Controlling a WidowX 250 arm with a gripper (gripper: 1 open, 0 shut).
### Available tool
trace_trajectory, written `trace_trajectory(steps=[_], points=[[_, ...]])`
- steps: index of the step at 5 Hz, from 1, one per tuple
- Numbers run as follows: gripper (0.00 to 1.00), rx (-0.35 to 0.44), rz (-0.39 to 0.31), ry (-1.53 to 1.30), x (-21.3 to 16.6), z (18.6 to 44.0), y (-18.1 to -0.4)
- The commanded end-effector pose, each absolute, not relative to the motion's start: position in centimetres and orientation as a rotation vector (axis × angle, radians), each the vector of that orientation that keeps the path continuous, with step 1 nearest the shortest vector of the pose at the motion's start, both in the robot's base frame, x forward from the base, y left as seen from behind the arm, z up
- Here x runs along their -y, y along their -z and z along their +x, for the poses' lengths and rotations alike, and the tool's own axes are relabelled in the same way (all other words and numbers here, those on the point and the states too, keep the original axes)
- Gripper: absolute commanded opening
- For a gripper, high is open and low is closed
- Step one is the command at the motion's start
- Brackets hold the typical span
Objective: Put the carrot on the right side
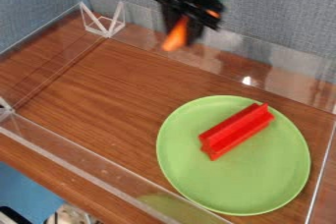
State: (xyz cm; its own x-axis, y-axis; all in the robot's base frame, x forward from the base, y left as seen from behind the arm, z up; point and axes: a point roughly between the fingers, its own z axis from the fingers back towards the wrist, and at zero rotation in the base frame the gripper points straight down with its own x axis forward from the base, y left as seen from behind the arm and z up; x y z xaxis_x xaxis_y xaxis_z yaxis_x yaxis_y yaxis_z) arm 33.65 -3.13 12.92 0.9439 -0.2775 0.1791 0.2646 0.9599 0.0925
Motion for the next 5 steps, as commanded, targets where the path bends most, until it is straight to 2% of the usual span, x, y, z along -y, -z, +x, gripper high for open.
trace_trajectory(steps=[1, 2, 3, 4, 5], points=[[0.0, 0.247, 0.017, 0.341, 7.8, 33.1, -13.4], [0.0, 0.222, -0.03, 0.422, 12.0, 32.5, -11.4], [0.0, 0.197, -0.058, 0.445, 15.2, 32.5, -8.7], [0.0, 0.18, -0.055, 0.454, 16.5, 32.4, -6.6], [0.0, 0.157, -0.036, 0.473, 15.8, 33.4, -6.6]])
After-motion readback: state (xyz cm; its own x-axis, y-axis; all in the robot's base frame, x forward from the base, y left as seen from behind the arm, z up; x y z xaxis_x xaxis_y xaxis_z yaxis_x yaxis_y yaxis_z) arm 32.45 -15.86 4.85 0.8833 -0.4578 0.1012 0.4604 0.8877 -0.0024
